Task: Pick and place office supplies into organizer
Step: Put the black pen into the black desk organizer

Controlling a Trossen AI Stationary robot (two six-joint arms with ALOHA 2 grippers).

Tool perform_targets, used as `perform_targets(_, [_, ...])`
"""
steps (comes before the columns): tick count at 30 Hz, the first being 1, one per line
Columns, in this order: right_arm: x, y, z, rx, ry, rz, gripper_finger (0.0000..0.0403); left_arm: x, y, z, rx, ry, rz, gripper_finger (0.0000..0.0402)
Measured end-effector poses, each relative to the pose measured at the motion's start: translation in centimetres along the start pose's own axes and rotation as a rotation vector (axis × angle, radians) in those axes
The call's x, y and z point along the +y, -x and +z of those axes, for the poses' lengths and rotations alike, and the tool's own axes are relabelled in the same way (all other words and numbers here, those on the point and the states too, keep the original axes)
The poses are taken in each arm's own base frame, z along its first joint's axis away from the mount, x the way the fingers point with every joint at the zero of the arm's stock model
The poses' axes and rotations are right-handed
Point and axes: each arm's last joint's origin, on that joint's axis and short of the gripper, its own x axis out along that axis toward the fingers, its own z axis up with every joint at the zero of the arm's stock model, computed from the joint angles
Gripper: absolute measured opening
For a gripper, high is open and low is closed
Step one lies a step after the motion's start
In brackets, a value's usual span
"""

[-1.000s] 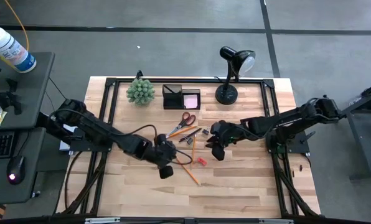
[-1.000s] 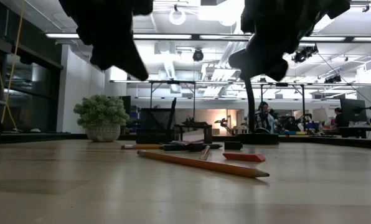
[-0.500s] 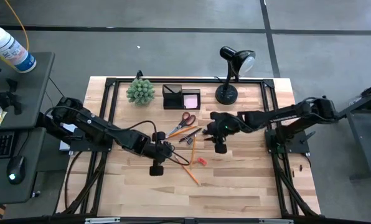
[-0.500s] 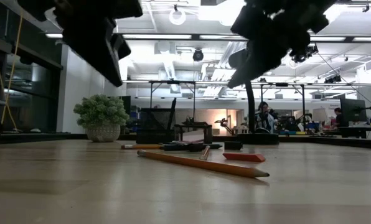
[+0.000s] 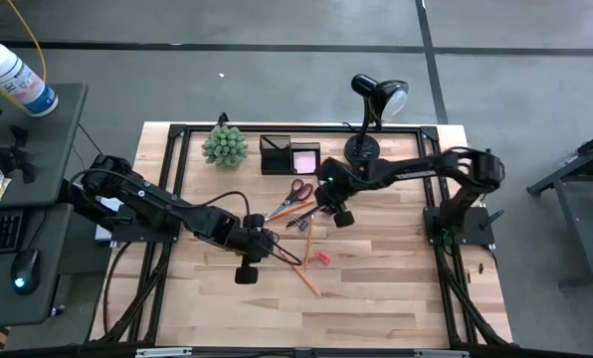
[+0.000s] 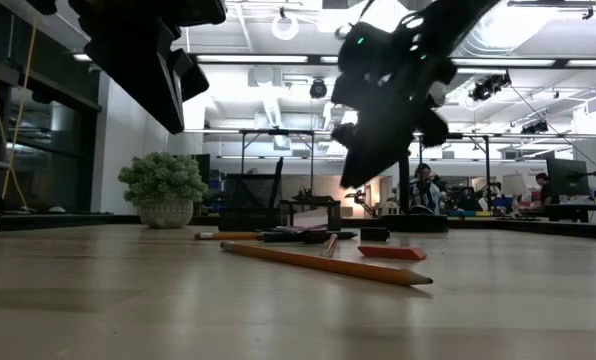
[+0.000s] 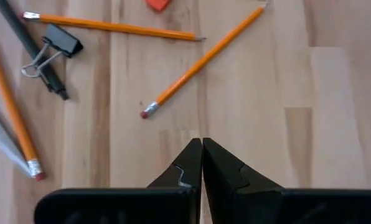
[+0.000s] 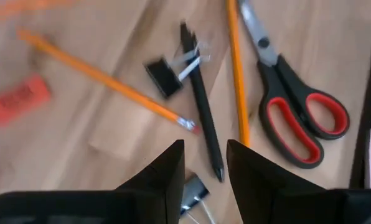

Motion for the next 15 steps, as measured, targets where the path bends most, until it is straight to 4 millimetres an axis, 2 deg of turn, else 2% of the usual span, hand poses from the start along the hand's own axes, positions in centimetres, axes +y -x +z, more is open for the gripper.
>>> perform_targets(8, [-1.6,-2.3,0.1,0.097,0.158,0.034,0.0113,-0.1,0.1,0.0,0.010,0.022,-0.041,0.0003])
perform_targets(15, [-2.1,-4.0,-0.1,0.124,0.194,0.053,0.0113,-0.2,0.1,0.0,0.017,0.022,-0.066,0.0003])
